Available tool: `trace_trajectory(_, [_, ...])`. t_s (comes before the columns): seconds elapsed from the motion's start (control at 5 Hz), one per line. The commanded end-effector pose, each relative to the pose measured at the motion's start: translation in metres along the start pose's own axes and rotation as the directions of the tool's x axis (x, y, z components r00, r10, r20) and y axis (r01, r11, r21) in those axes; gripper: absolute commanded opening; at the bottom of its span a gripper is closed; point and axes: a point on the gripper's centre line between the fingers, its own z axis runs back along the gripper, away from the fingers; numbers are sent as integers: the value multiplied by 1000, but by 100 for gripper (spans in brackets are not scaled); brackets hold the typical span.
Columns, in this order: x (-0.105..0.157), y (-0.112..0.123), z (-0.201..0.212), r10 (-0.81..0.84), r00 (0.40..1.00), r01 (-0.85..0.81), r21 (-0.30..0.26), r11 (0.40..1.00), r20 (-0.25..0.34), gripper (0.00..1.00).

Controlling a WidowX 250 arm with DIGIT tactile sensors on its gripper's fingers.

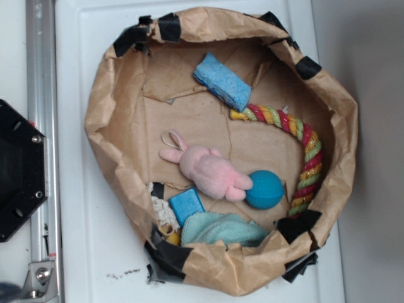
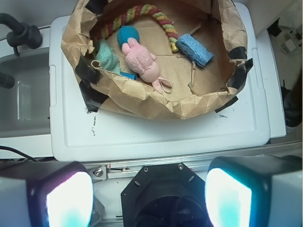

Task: Grab the pink bunny.

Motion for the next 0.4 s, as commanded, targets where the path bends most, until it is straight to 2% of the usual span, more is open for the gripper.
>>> trace_trajectory(0.0, [0, 0, 0, 0, 1000, 0, 0, 1000, 0, 100])
trace_trajectory(0.2, [45, 13, -52, -207, 961, 203, 37, 978, 186, 100])
